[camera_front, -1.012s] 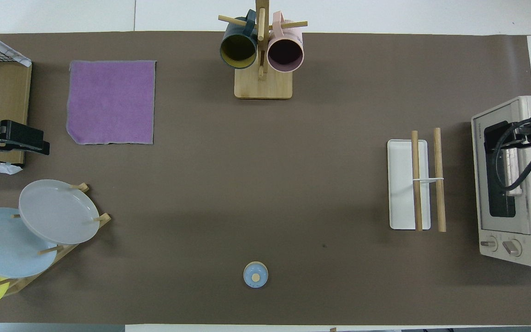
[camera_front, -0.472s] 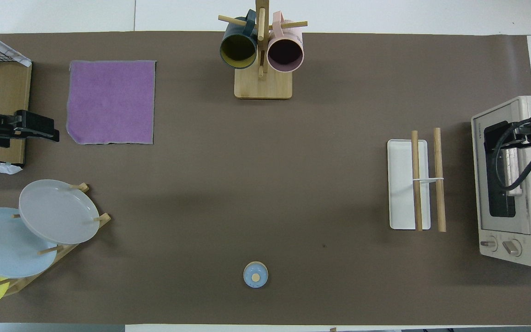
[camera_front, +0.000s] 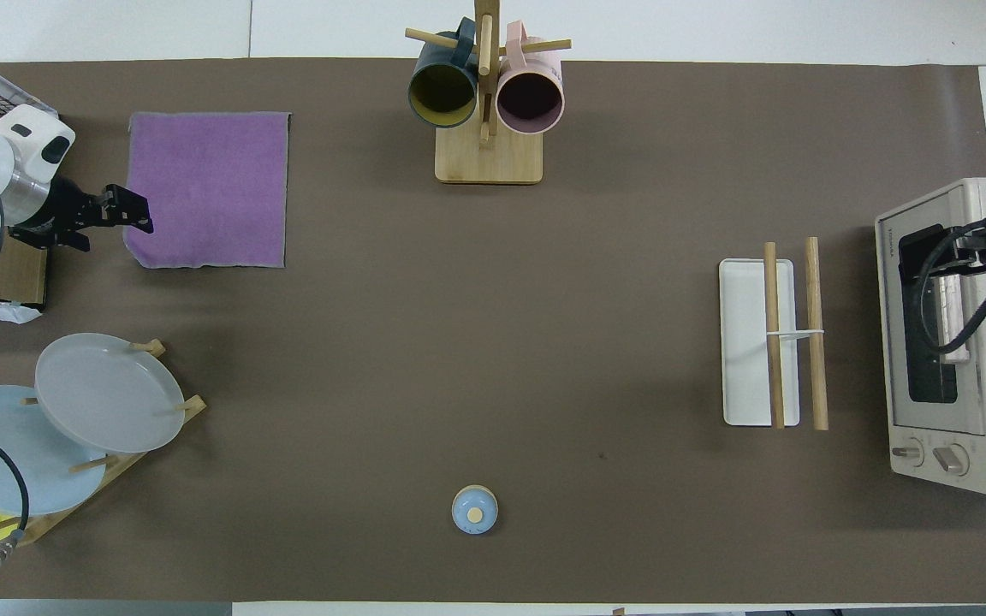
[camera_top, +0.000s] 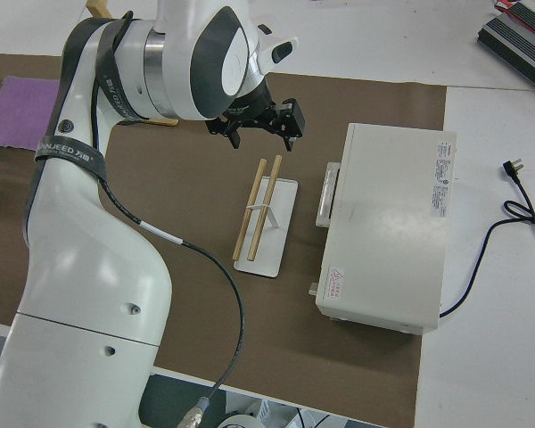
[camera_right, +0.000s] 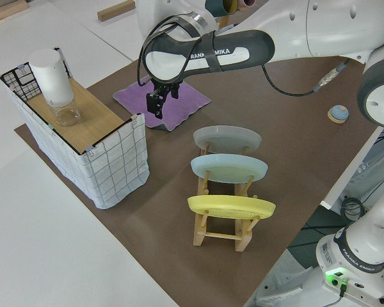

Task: Fold towel and hang on rack
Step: 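Reach the left gripper to the purple towel's edge nearest the robot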

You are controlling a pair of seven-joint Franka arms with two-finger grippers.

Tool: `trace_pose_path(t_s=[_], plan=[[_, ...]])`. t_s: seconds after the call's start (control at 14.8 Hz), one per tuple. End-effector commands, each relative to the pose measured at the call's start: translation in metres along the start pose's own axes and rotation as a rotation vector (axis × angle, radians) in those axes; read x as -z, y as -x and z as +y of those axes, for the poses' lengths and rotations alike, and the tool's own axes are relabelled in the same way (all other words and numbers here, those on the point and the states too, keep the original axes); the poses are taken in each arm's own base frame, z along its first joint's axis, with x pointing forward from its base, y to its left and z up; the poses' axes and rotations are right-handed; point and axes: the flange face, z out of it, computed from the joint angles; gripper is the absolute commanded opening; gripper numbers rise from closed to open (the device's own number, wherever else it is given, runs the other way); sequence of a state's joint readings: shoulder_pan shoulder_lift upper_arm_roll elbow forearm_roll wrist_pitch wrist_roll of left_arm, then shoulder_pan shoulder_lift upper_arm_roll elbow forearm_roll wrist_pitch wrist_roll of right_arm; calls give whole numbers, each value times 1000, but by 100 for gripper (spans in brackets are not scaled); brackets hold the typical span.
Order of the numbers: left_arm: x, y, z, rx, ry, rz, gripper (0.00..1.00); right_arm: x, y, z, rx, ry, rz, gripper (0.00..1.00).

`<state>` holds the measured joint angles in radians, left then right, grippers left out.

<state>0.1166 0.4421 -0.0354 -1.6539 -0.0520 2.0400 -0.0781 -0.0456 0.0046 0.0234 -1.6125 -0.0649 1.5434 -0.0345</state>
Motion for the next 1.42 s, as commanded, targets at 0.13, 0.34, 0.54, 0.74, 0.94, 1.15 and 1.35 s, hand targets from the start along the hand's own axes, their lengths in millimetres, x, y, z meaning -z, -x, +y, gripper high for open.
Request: trace_pose_path(t_s=[0.13, 0.34, 0.54, 0.74, 0.94, 1.15, 1.35], plan=[[-20, -18, -19, 26, -2, 50, 97, 2, 6, 3, 17, -14, 5, 100], [-25, -19, -25, 36, -1, 61, 89, 2, 5, 2, 16, -14, 9, 100], [-31, -18, -25, 39, 3, 63, 67, 4, 4, -10, 38, -12, 15, 100], [-41, -15, -27, 40, 3, 75, 57, 3, 5, -16, 54, -31, 15, 100], [-43, -13, -27, 41, 3, 75, 35, 2, 5, -21, 61, -57, 16, 100], [-43, -13, -28, 40, 2, 68, 2, -1, 5, -27, 63, -94, 10, 90], [-40, -14, -28, 40, 3, 74, 0, -2, 6, -31, 69, -95, 7, 77]])
